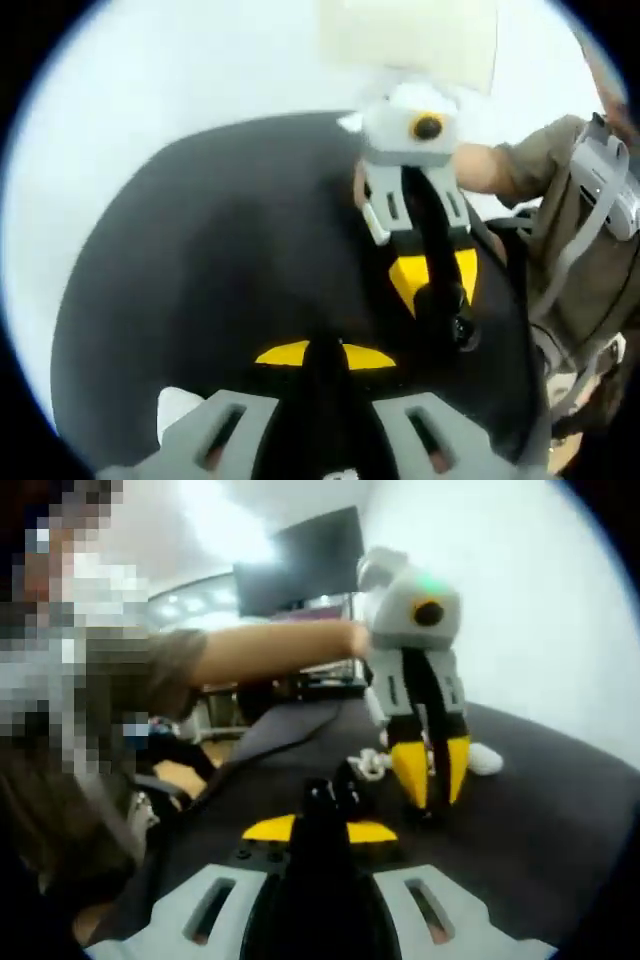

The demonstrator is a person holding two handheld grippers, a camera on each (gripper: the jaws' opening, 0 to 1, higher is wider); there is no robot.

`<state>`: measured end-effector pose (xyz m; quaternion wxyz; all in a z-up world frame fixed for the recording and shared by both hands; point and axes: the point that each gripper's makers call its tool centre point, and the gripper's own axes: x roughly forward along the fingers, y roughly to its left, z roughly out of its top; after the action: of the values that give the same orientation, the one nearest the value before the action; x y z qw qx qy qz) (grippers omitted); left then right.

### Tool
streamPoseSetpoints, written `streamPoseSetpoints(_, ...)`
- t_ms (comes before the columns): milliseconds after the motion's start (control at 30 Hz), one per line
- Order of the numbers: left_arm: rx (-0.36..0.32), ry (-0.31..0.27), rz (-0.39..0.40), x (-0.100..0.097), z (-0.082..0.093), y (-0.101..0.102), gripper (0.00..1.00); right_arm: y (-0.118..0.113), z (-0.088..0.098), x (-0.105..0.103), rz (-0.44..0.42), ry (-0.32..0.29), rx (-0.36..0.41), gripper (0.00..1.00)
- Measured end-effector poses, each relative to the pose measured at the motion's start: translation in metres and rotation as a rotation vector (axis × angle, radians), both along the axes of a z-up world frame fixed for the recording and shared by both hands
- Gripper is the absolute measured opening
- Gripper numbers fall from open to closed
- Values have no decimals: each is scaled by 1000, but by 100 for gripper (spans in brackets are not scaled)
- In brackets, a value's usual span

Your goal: Pick up three earphones and place each one into its charging case using tactile feedback, ensure that each earphone is properly inserted and securely positioned inside the case.

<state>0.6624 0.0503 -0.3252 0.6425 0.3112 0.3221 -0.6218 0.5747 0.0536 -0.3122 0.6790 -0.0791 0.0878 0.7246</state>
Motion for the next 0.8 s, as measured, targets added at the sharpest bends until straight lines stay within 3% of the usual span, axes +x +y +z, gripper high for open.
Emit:
streamPoseSetpoints(100,-15,-16,-4,3,0,-4,12,0,0,0,0,0,0,18)
streamPoseSetpoints(233,-31,5,9,3,-1,-10,12,0,1,-2,0,-3,-1,18)
streamPoseSetpoints(400,-48,45,15,0,-2,-12,12,1,1,-3,0,-5,-1,18)
streamPoseSetpoints(500,-100,85,54,5,7,-16,12,1,1,-2,-1,-8,-1,18)
streamPoseSetpoints(800,-44,128,57,6,-3,-15,9,1,1,-1,0,-13,-1,18)
